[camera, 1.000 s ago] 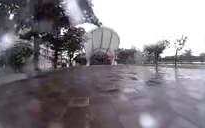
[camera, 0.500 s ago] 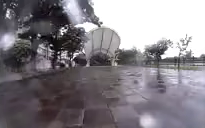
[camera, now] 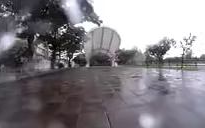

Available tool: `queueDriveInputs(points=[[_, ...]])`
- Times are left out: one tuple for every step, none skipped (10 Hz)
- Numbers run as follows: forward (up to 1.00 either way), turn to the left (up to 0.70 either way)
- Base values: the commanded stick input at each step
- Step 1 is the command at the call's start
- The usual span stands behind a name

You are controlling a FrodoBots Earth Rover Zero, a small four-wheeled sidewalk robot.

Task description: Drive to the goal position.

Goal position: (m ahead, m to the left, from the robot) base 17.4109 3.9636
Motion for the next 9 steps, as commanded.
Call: queueDriveInputs(points=[[1.00,0.00],[1.00,0.00],[1.00,0.00],[1.00,0.00],[1.00,0.00],[1.00,0.00],[1.00,0.00],[1.00,0.00],[1.00,0.00]])
